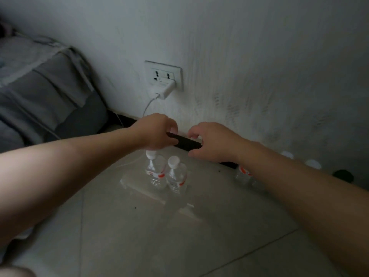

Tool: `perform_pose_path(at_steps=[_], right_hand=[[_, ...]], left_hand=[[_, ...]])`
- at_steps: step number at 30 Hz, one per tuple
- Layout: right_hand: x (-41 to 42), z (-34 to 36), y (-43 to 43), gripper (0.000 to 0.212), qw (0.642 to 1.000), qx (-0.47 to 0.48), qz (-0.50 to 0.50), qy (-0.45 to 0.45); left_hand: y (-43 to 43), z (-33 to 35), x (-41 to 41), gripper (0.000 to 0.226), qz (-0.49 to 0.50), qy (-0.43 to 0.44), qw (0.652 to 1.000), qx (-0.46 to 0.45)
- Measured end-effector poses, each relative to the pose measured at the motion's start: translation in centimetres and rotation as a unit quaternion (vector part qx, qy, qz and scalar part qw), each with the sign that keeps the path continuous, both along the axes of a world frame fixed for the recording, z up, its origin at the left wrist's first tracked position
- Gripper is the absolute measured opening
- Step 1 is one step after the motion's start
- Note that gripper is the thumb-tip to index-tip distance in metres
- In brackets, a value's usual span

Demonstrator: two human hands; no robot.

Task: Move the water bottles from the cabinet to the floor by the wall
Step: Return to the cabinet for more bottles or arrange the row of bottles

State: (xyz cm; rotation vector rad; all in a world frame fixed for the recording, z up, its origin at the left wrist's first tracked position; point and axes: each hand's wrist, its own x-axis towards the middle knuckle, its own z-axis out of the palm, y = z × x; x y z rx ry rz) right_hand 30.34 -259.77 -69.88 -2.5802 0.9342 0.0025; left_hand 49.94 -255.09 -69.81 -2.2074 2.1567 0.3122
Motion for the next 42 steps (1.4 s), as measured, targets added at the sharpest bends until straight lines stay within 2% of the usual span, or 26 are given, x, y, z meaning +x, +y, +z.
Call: perform_pose_path(at_steps=[5, 10, 25, 31, 37, 42], right_hand=[[2.8, -1.2, 1.6, 0.052, 0.998, -0.002, 0.057, 0.027], [4.1, -2.3, 2.6, 0.054, 0.995, -0.003, 0.086, 0.052], [4.3, -4.7, 2.6, 0.035, 0.993, 0.005, 0.092, 0.069], [2.1, -4.0, 1.6, 0.026, 0.997, 0.027, 0.032, 0.059], [-0.2, -2.6, 0.8, 0.025, 0.999, 0.020, -0.021, 0.027], [-1.8, -2.3, 0.3, 0.027, 0.998, 0.005, -0.062, 0.024]], left_hand=[[1.3, -0.7, 1.9, 0.036, 0.014, -0.030, 0.997, 0.071], [2.7, -1.7, 3.1, 0.047, 0.018, -0.040, 0.990, 0.133], [3.2, -3.4, 2.5, 0.032, -0.018, 0.005, 0.997, 0.075], [2.3, -2.4, 0.9, 0.027, -0.023, 0.022, 0.998, 0.061], [1.0, -1.8, -1.5, 0.022, -0.049, 0.033, 0.997, 0.055], [-0.2, -1.8, -3.0, 0.027, -0.083, 0.026, 0.996, 0.035]])
